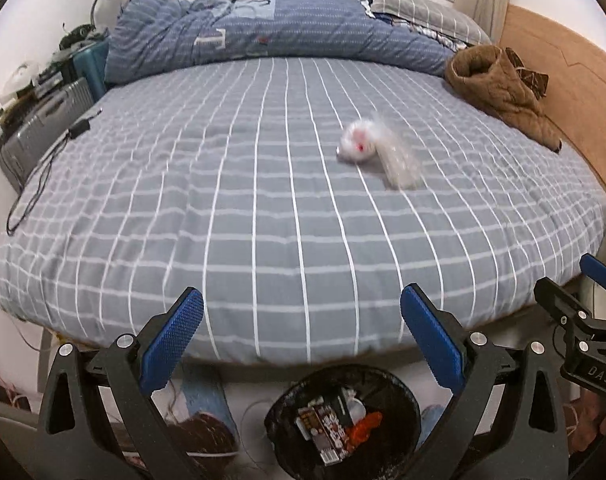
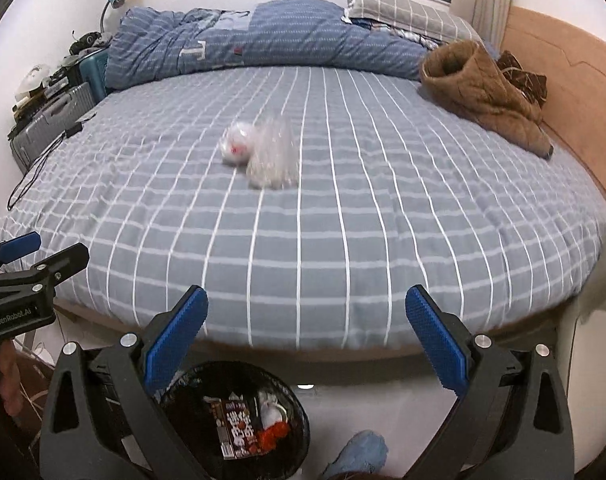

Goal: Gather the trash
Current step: 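Move both open tools back toward the white bag and bubble wrap, then grasp the bubble-wrap sleeve with the right tool while the left tool grasps the white bag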

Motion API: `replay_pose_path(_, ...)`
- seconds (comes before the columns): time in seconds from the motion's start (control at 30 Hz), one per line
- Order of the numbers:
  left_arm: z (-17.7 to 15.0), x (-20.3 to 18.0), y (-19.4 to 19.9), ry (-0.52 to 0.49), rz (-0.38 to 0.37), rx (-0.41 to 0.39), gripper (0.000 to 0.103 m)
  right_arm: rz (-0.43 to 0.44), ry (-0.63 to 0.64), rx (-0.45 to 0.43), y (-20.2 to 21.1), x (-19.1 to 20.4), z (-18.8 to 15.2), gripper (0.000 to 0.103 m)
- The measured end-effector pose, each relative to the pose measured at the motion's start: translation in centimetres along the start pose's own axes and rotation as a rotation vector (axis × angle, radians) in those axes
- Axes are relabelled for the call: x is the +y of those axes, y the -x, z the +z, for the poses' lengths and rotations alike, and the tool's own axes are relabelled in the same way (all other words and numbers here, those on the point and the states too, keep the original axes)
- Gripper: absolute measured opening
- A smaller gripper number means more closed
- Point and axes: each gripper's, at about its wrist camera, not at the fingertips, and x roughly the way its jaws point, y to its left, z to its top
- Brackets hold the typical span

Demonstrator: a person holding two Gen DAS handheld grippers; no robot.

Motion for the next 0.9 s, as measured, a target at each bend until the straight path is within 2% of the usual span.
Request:
replay_pose_path(0.23, 3.9, 0.4, -2.3, 0.007, 0.007, -0.008, 0.097, 0.022, 0.036, -0.006, -3.0, 0.6, 4.0, 0.095)
replay_pose_path(0.3, 4.9, 0.6, -3.4, 0.007, 0.008, -0.007, 0.097, 0.033, 0.043, 0.001, -4.3, 0.8, 5.0, 0.092)
replay_pose_path(0.57, 8.8, 0.8, -9.6, 0.001, 0.011, 0.010, 0.097, 0.092, 0.062, 0.056, -12.5, 1.6, 9.3, 0.085)
replay_pose_path(0.73, 10.0, 1.1, -13.3, -0.003, -0.007, 0.025, 0.097, 0.123, 0.050, 0.080, -17.4, 1.7, 11.0, 0.083)
replay_pose_path(0.83, 10.6, 1.2, -15.2, 0.003, -0.023, 0.029, 0.097, 0.131, 0.054, 0.103, -20.2, 2.1, 11.7, 0.073)
replay_pose_path(0.9, 11.0, 1.0, -16.0, -0.001, -0.034, 0.028, 0.097, 0.149, 0.051, 0.123, -21.7, 2.1, 11.9, 0.061)
